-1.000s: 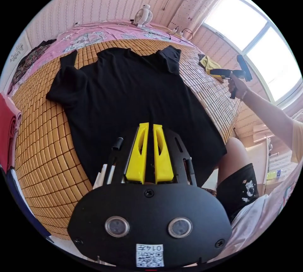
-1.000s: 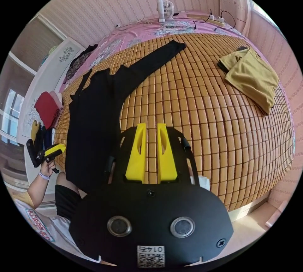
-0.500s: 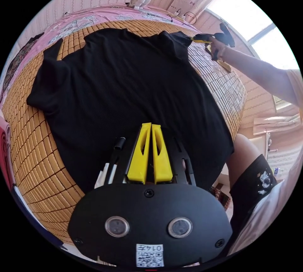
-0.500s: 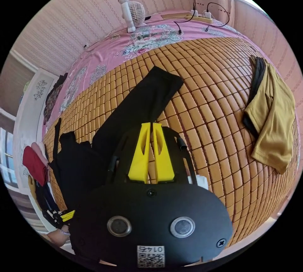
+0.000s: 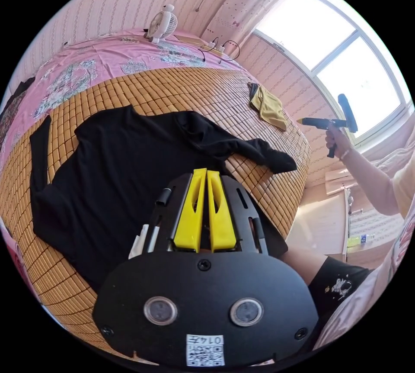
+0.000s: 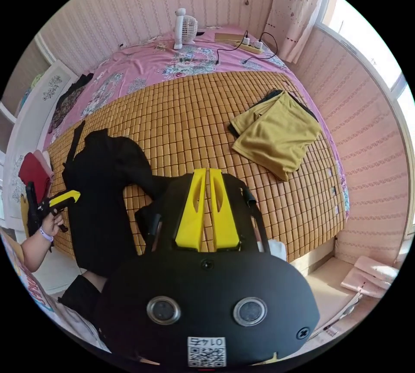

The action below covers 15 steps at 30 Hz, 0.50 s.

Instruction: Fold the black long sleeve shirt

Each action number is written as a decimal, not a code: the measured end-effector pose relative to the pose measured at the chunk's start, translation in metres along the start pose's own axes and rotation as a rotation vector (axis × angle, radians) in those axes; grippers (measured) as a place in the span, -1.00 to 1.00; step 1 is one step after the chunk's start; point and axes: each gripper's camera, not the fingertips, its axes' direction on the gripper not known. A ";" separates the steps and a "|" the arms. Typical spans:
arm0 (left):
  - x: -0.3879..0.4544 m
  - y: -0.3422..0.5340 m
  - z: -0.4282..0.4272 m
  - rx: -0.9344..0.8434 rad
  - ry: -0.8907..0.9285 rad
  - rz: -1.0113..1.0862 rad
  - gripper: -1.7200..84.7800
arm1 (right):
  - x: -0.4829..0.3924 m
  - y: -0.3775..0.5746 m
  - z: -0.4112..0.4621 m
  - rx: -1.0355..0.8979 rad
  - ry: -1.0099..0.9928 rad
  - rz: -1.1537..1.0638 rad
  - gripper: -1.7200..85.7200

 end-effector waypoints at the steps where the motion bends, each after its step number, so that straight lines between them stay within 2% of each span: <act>1: -0.002 -0.013 0.008 0.000 -0.006 0.019 -0.98 | 0.006 0.009 0.004 -0.011 -0.044 0.018 -0.94; 5: -0.002 -0.053 0.048 -0.028 -0.011 0.095 -0.96 | -0.013 0.056 0.010 0.015 -0.121 -0.067 -0.87; 8: 0.007 -0.075 0.081 -0.060 0.016 0.138 -0.91 | -0.036 0.090 0.041 -0.094 -0.221 -0.148 -0.77; 11: 0.024 -0.090 0.119 -0.115 0.020 0.207 -0.87 | -0.039 0.101 0.083 -0.167 -0.206 -0.114 -0.70; 15: 0.036 -0.097 0.167 -0.219 -0.028 0.281 -0.87 | -0.012 0.104 0.108 -0.187 -0.106 0.012 -0.89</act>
